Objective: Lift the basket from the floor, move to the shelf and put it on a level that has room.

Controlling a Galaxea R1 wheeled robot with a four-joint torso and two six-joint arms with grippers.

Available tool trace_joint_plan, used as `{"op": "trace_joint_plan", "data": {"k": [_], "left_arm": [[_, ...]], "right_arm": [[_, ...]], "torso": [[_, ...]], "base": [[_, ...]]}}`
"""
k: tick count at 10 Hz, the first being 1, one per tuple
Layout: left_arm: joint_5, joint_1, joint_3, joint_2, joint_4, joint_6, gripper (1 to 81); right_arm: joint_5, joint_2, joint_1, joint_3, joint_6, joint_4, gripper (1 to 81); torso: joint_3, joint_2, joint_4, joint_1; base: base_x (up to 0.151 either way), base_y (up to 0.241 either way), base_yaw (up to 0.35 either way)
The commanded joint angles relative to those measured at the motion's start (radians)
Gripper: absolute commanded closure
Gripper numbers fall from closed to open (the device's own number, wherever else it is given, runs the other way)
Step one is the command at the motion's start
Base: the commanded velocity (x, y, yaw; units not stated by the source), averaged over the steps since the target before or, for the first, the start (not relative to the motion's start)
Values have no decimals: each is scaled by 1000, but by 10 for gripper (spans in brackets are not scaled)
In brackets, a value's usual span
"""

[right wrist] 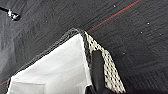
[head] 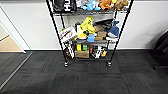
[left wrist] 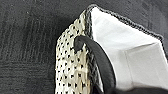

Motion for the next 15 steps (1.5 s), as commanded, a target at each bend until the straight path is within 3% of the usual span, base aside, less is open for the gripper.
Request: {"op": "trace_joint_plan", "data": {"k": [1, 2, 3, 5, 6, 14, 15], "left_arm": [[55, -82, 29, -45, -3, 0, 811], [55, -82, 32, -48, -3, 0, 811], [53, -81, 33, -52, -3, 0, 811], [53, -78, 44, -68, -3, 0, 811], [55, -78, 65, -81, -2, 1, 811], [53, -32, 104, -126, -3, 6, 811], [53, -30, 116, -131, -6, 6, 811]], "right_arm": [[-23, -54, 66, 48, 7, 14, 811], [-23, -59, 63, 60, 7, 12, 811], [-23, -58, 59, 62, 6, 11, 811], [-23, -48, 43, 54, 4, 6, 811], [-23, -47, 33, 54, 3, 3, 811], [-8, -88, -41, 117, 3, 3, 811], [-8, -105, -35, 140, 3, 3, 811]], "torso": [[0, 95, -65, -61], [0, 129, -85, -83], [0, 166, -41, -107], [0, 218, -74, -140], [66, 245, -79, -157], [271, 497, -80, -321], [217, 533, -80, -344]], "base": [[0, 0, 0], [0, 0, 0], [0, 0, 0], [0, 0, 0], [0, 0, 0], [0, 0, 0], [0, 0, 0]]}}
